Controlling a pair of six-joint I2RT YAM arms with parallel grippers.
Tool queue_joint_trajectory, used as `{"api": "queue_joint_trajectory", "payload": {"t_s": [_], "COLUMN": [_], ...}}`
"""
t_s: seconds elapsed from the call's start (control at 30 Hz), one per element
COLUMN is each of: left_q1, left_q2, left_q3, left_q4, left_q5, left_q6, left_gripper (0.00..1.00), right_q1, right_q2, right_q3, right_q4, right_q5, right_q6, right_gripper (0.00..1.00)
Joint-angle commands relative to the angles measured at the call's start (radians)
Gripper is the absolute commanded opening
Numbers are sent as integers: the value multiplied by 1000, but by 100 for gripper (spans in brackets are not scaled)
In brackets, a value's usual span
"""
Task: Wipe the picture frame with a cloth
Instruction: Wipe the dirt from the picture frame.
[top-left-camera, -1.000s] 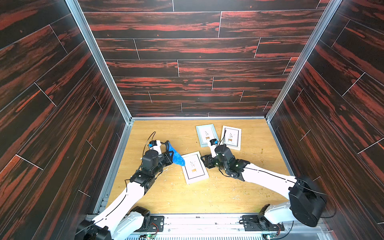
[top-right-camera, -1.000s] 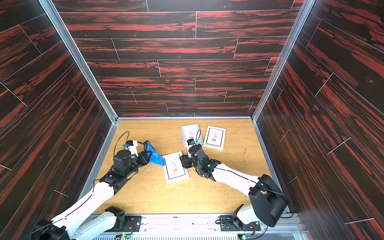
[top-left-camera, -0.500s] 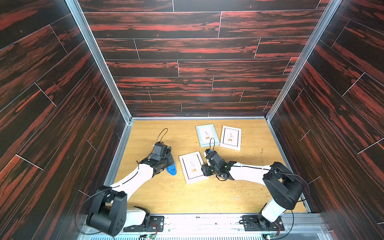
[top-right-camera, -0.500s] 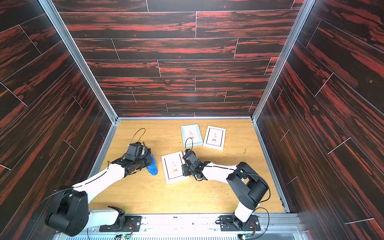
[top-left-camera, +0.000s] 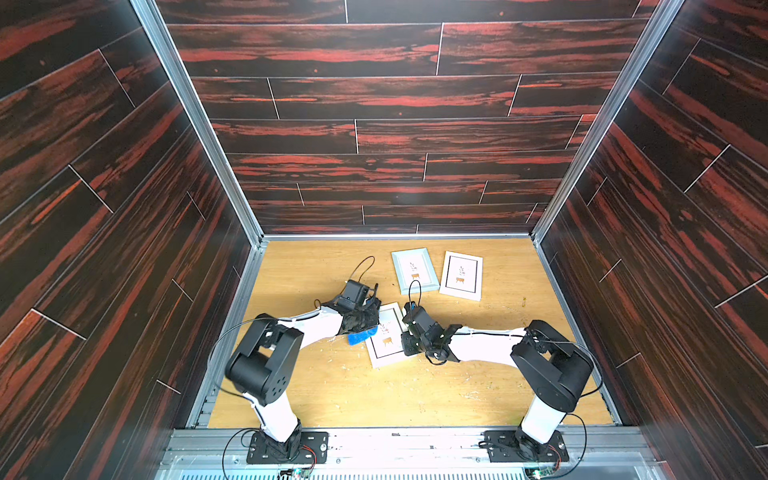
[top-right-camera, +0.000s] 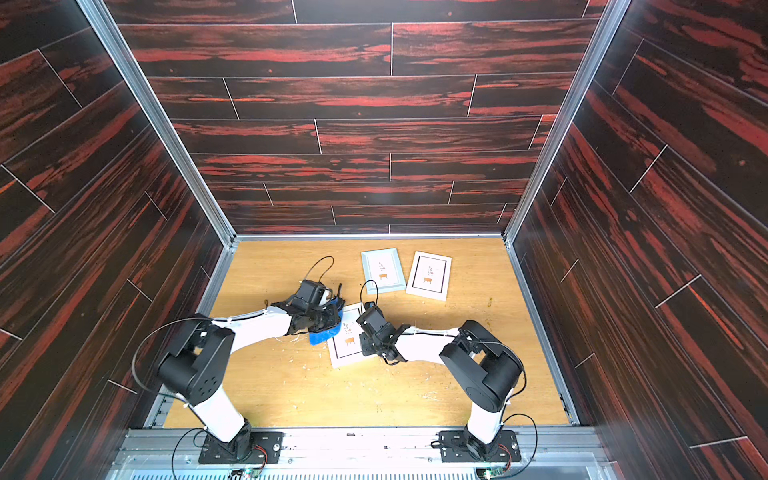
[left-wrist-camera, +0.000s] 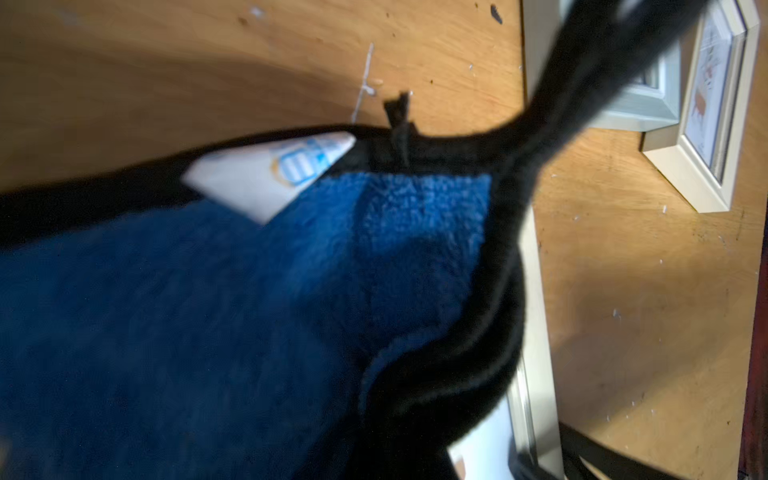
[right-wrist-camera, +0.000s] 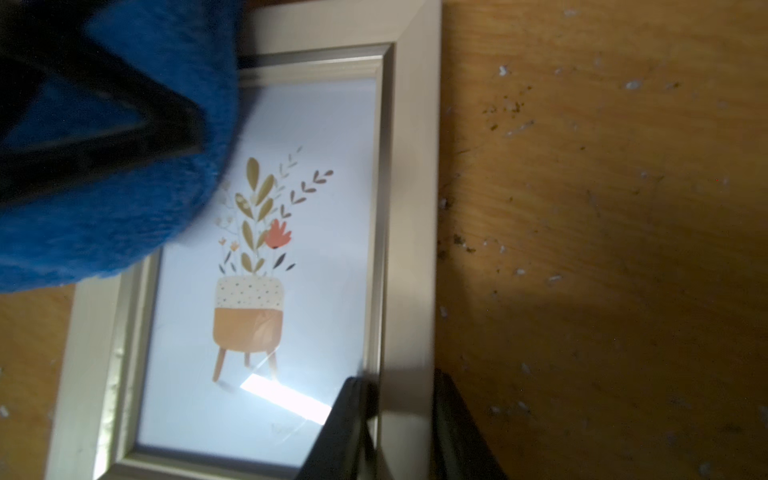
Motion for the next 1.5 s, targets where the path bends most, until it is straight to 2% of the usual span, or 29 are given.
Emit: {"api": "queue_joint_trajectory", "payload": {"t_s": [0.0,0.13,0.2,0.33,0.4,0.7,0.8,1.0,1.07,1.23,1.3,1.37,1.47], "left_q1": [-27,-46,-18,75,90,-41,-36,54,47,-43,-47,-44,-35], "left_q2": [89,120,77,18,3,152,141,63,70,164,182,170,106], "left_q3": [63,55,1,-55,-64,95,90,4,14,117,136,135,121], "left_q4": [25,45,63,5,-5,46,29,-45,-43,10,26,12,-106], "left_q5": [62,50,6,-17,-28,35,22,-26,-24,14,32,4,-68], "left_q6": [-30,-54,-55,0,20,-55,-50,41,40,-31,-54,-42,27], "left_gripper": [0,0,0,0,0,0,0,0,0,0,0,0,0], "right_q1": [25,33,32,33,34,58,59,59,61,67,66,67,66], "right_q2": [36,48,50,54,56,74,78,82,87,92,87,85,92], "right_q3": [12,25,27,24,25,41,43,47,52,68,66,61,62], "right_q4": [-43,-56,-71,-89,-90,-86,-97,-115,-111,-117,-125,-134,-145], "right_q5": [-2,13,32,57,55,33,48,72,62,57,63,75,91], "right_q6": [3,29,47,59,55,77,90,93,92,98,103,109,119], "right_gripper": [20,12,9,4,2,2,1,1,1,1,1,1,1]}}
